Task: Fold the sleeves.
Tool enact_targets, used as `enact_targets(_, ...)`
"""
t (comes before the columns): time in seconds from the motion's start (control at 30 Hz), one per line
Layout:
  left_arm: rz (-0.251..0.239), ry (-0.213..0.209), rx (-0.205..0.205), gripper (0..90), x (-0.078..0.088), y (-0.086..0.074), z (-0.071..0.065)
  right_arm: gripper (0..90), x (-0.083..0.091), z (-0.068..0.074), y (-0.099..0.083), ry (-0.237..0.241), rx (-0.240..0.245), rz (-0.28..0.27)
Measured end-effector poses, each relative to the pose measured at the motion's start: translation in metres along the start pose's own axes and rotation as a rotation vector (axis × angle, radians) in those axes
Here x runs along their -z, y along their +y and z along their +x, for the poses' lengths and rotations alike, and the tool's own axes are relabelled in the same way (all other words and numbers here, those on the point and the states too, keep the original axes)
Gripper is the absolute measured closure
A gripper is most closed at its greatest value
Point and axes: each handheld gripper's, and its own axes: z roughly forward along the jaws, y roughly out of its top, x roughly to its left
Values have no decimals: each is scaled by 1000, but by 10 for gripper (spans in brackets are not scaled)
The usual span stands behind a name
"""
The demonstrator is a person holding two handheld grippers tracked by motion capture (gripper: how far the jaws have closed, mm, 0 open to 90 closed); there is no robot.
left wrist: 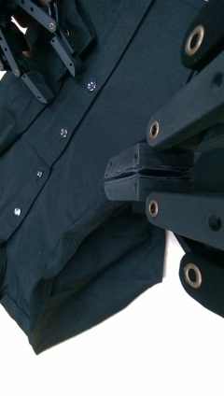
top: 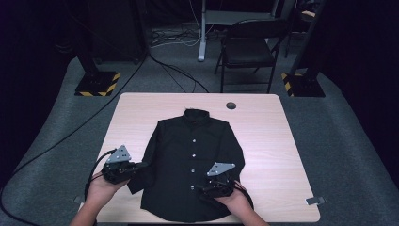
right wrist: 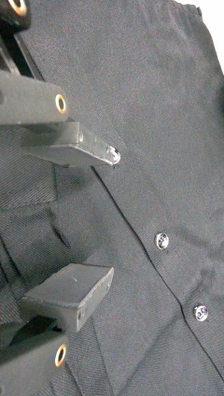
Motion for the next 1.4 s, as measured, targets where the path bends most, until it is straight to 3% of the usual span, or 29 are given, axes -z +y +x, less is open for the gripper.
enact_targets(0.7, 5, -78, -5, 869, -27, 7, -11, 389, 0, 0, 0, 1, -1, 0)
enact_targets(1.4, 46, -159, -14, 869, -56, 12, -24, 390, 0, 0, 0, 0, 2, -1)
